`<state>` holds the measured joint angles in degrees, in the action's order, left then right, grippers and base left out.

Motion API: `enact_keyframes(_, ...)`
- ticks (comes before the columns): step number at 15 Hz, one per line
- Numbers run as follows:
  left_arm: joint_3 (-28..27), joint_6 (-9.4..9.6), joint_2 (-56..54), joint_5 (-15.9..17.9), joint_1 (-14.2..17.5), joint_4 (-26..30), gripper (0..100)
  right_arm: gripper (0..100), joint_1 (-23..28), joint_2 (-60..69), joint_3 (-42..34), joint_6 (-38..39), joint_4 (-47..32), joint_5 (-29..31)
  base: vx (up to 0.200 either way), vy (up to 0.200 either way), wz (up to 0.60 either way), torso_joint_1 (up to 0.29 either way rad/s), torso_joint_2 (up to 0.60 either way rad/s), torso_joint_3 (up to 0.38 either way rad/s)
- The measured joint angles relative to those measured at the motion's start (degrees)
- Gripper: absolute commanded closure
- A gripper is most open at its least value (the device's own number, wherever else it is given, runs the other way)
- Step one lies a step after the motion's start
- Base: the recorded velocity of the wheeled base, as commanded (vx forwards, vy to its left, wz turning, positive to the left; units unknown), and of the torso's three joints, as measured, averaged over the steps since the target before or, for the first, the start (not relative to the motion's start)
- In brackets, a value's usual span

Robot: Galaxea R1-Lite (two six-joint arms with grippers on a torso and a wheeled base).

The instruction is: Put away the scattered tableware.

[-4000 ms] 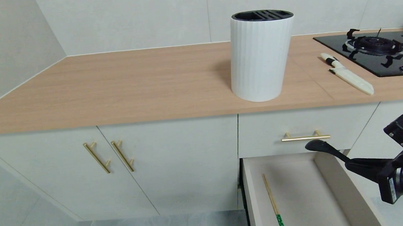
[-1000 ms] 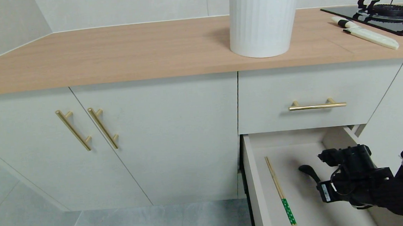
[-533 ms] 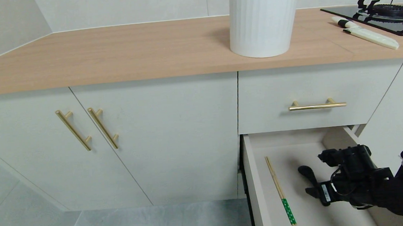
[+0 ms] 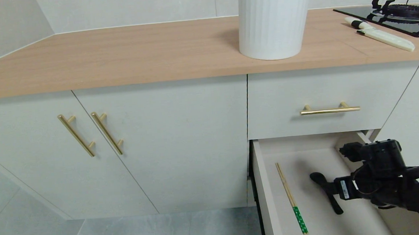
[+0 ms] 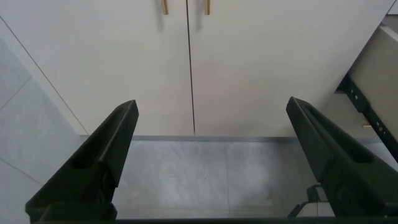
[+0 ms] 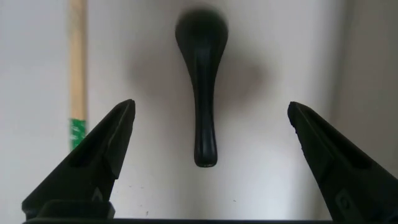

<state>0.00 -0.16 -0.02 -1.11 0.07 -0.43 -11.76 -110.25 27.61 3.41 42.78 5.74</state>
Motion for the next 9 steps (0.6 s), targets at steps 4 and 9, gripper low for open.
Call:
enact_keyframes(4,0.0,0.00,0.0,0.0,0.0,0.0,0,0,-0.2,14.7,-0.3,-0.1,-11.4,0.1,0.000,0.000,0.00,0.000,0.00,0.000)
enact_keyframes(9,0.0,0.00,0.0,0.0,0.0,0.0,0,0,-0.9,37.5,8.1,-0.1,-45.4,-0.4,0.000,0.000,0.00,0.000,0.00,0.000)
